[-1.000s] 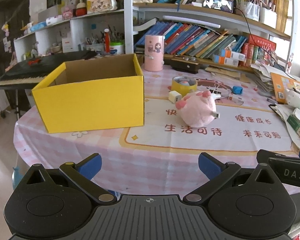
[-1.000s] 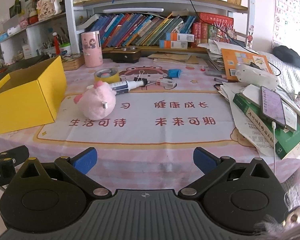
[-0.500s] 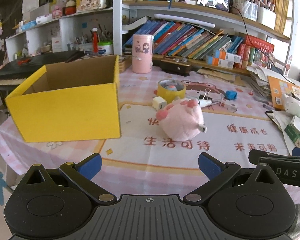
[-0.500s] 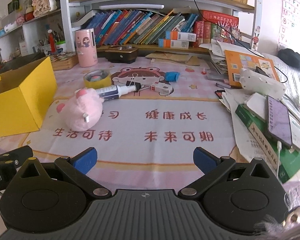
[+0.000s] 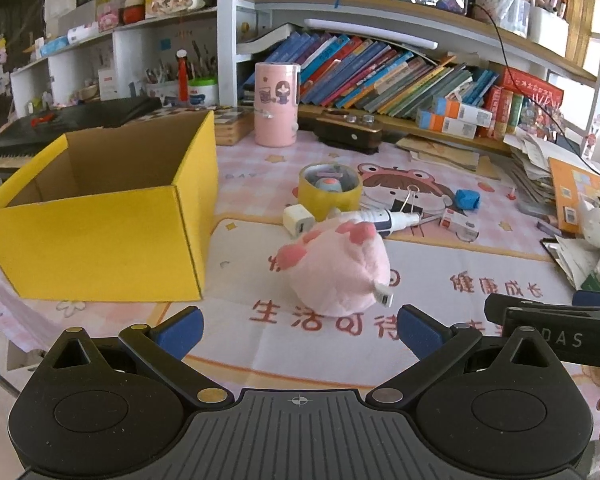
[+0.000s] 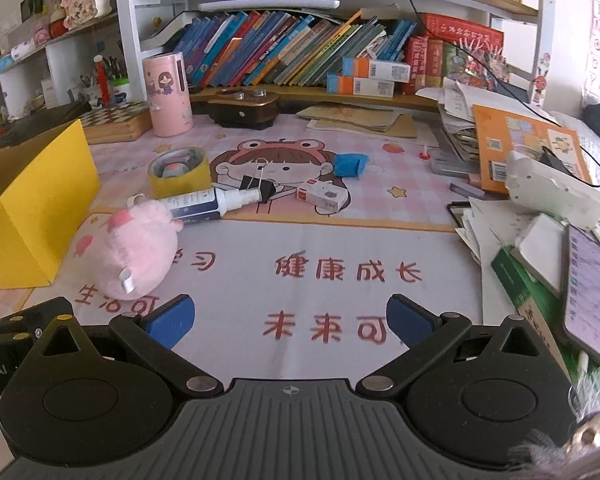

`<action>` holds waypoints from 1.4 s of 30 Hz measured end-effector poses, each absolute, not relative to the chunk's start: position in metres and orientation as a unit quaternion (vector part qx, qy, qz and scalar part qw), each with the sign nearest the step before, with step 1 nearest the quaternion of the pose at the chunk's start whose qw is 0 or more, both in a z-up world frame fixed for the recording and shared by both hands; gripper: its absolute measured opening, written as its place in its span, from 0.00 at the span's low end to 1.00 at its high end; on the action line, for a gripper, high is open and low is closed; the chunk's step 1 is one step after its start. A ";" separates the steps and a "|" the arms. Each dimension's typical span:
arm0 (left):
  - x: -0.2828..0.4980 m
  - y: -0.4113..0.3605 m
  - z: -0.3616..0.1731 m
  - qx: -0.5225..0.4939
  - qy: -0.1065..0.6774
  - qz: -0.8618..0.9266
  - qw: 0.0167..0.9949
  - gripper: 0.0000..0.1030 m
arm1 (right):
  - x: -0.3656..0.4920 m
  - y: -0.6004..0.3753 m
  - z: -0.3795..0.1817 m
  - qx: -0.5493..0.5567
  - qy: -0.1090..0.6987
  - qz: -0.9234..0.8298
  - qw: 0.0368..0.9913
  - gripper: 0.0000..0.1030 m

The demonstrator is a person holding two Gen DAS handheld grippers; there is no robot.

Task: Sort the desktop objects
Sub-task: 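Grasp the pink plush pig with the left gripper while the right grasps the white-red box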

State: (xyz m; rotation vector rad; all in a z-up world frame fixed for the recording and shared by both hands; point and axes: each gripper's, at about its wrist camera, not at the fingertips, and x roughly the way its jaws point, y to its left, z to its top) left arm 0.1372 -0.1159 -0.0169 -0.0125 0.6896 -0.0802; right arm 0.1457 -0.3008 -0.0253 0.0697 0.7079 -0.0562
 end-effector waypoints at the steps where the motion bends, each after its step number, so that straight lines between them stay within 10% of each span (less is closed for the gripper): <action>1: 0.140 -0.118 -0.017 -0.006 0.339 -0.037 0.940 1.00 | 0.149 -0.303 -0.026 0.034 0.348 -0.025 0.937 1.00; 34: 0.249 -0.160 -0.056 -0.048 0.427 0.022 0.903 0.99 | 0.282 -0.373 -0.052 0.038 0.382 0.009 0.923 1.00; 42: 0.261 -0.160 -0.066 -0.047 0.445 0.029 0.894 0.80 | 0.309 -0.376 -0.066 0.021 0.383 0.013 0.923 1.00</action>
